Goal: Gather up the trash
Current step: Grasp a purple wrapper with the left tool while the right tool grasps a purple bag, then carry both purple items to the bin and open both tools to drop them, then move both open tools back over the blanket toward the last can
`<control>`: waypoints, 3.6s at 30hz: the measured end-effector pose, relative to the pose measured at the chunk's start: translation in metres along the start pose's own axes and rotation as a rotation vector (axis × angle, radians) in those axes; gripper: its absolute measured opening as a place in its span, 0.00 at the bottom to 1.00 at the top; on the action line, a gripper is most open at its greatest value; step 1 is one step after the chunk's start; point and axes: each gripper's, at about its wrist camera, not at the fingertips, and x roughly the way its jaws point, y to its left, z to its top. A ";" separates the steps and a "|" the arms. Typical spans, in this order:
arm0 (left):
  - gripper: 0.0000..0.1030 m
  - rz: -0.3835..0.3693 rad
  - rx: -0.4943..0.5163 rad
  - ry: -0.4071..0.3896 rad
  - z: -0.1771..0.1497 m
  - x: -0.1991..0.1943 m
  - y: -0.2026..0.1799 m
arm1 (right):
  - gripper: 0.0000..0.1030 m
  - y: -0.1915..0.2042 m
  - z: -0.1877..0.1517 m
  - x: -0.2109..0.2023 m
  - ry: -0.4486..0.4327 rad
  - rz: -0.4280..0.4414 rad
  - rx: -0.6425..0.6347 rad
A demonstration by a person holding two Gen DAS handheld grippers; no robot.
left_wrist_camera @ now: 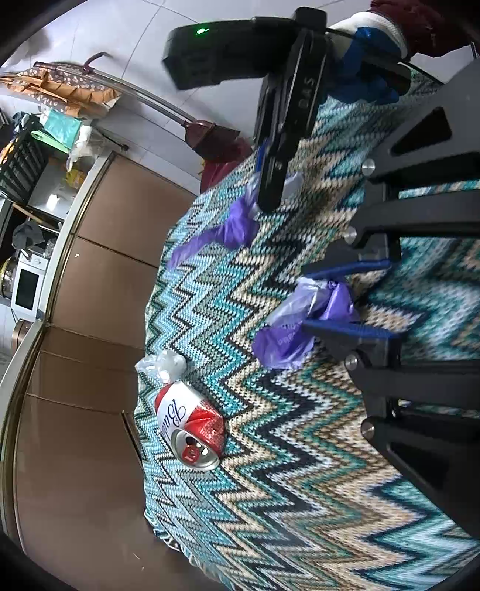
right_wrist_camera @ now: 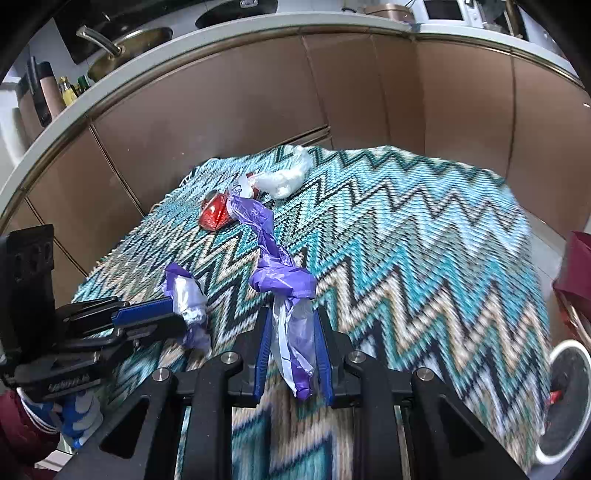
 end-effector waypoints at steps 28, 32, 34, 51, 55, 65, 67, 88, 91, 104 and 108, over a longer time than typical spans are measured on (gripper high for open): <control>0.52 0.122 0.008 0.034 0.029 0.036 -0.029 | 0.21 -0.015 -0.061 -0.106 -0.117 -0.076 0.122; 0.27 0.137 -0.021 0.072 0.031 0.058 -0.013 | 0.21 -0.026 -0.063 -0.105 -0.121 -0.079 0.139; 0.24 0.143 -0.025 0.069 0.029 0.061 -0.009 | 0.21 -0.030 -0.064 -0.105 -0.124 -0.079 0.149; 0.21 -0.036 0.167 0.013 0.054 0.019 -0.118 | 0.21 -0.090 -0.088 -0.162 -0.246 -0.177 0.266; 0.21 -0.141 0.273 0.059 0.068 0.050 -0.188 | 0.21 -0.137 -0.101 -0.184 -0.273 -0.286 0.342; 0.21 -0.281 0.438 0.183 0.074 0.169 -0.332 | 0.21 -0.244 -0.126 -0.201 -0.291 -0.455 0.498; 0.21 -0.294 0.438 0.219 0.073 0.198 -0.349 | 0.21 -0.264 -0.130 -0.196 -0.279 -0.478 0.520; 0.40 -0.323 0.336 0.295 0.075 0.300 -0.386 | 0.45 -0.357 -0.161 -0.156 -0.175 -0.582 0.651; 0.40 -0.301 0.355 0.236 0.076 0.270 -0.381 | 0.48 -0.333 -0.151 -0.167 -0.207 -0.587 0.629; 0.40 -0.189 0.371 -0.030 0.071 0.091 -0.318 | 0.53 -0.170 -0.106 -0.227 -0.316 -0.587 0.435; 0.40 -0.134 0.367 -0.103 0.064 0.040 -0.289 | 0.54 -0.115 -0.093 -0.235 -0.344 -0.558 0.359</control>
